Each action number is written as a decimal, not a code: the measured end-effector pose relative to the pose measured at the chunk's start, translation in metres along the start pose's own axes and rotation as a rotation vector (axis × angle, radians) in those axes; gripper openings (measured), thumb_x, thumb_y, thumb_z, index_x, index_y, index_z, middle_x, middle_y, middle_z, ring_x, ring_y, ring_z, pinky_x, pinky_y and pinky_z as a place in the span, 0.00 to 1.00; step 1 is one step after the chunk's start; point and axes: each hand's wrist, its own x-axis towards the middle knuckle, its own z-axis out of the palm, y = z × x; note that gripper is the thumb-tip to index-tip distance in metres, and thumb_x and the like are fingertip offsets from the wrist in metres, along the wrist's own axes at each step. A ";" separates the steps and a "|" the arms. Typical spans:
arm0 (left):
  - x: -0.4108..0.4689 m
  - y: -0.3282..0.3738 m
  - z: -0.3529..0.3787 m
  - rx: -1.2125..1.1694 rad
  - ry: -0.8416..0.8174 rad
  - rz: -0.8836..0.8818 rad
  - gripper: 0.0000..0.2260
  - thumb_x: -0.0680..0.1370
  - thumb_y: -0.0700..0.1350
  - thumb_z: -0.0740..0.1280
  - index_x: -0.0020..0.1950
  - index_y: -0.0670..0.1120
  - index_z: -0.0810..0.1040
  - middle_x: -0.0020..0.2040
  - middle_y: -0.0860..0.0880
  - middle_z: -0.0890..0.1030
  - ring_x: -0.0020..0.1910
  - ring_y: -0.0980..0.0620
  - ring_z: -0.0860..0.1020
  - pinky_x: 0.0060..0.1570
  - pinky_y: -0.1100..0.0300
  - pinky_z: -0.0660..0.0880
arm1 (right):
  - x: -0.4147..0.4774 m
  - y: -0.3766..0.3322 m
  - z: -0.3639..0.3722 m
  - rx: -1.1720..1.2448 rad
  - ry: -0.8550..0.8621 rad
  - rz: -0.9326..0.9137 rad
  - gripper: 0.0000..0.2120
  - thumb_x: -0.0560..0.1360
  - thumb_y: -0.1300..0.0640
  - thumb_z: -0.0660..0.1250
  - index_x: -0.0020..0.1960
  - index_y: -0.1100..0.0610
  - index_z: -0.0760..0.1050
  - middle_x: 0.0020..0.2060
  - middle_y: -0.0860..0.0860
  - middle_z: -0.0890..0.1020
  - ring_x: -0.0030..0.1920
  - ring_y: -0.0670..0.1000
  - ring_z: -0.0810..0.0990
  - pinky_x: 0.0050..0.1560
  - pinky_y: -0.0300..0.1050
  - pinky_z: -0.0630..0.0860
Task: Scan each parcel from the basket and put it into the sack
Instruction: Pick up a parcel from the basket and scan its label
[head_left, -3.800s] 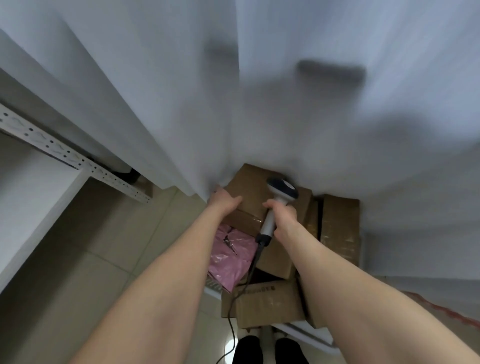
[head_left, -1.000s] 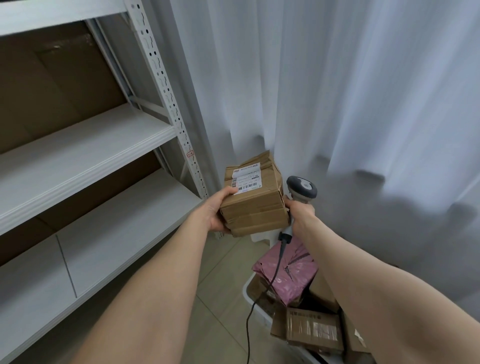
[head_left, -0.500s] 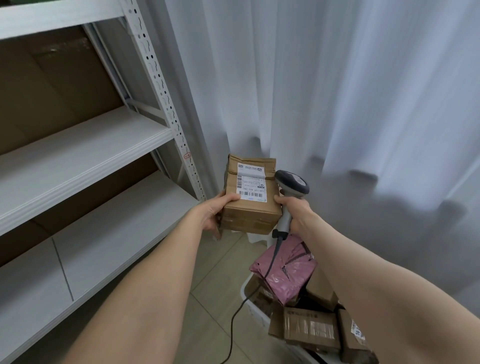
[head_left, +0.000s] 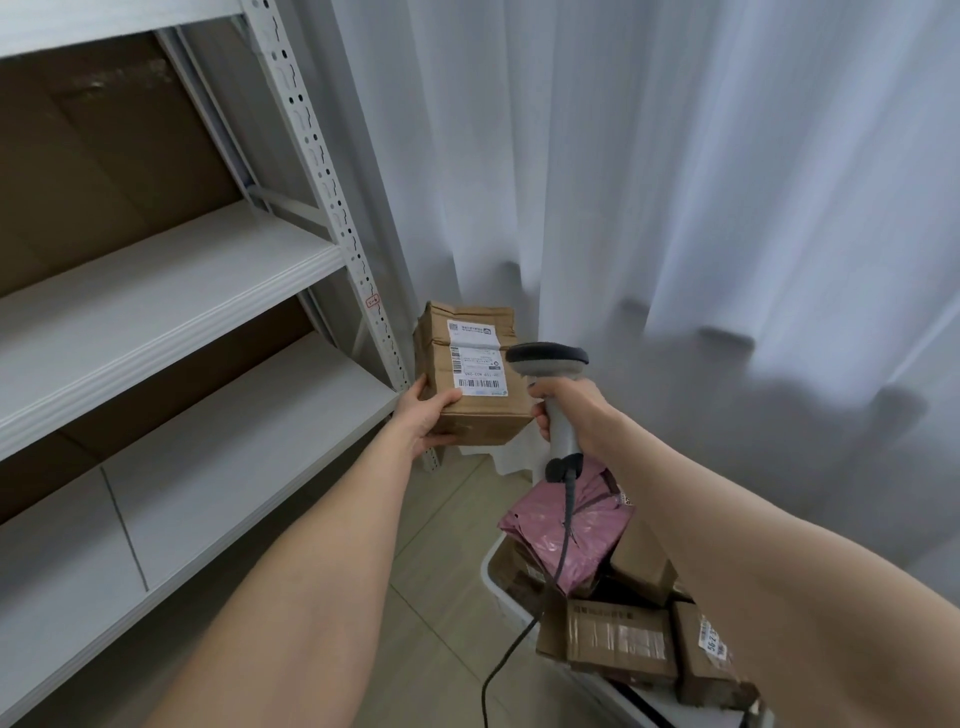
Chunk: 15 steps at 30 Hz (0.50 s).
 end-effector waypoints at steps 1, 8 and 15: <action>0.001 -0.001 -0.002 0.005 0.000 -0.002 0.30 0.75 0.41 0.70 0.74 0.53 0.63 0.66 0.44 0.73 0.57 0.42 0.76 0.47 0.44 0.80 | -0.003 -0.001 0.002 -0.036 -0.031 0.007 0.05 0.74 0.64 0.65 0.50 0.64 0.73 0.28 0.55 0.76 0.25 0.50 0.72 0.28 0.41 0.73; 0.007 -0.004 -0.008 -0.001 0.034 -0.006 0.27 0.77 0.42 0.67 0.74 0.53 0.64 0.66 0.43 0.73 0.59 0.42 0.74 0.52 0.42 0.78 | -0.014 -0.001 0.016 -0.143 -0.084 0.037 0.05 0.74 0.62 0.65 0.49 0.62 0.73 0.27 0.54 0.76 0.25 0.49 0.72 0.29 0.41 0.73; 0.009 -0.004 -0.013 0.018 0.029 0.015 0.24 0.77 0.43 0.65 0.73 0.53 0.65 0.65 0.45 0.73 0.58 0.45 0.73 0.55 0.41 0.77 | -0.021 -0.005 0.025 -0.172 -0.069 0.037 0.05 0.74 0.62 0.64 0.49 0.62 0.72 0.24 0.53 0.76 0.23 0.49 0.71 0.28 0.40 0.72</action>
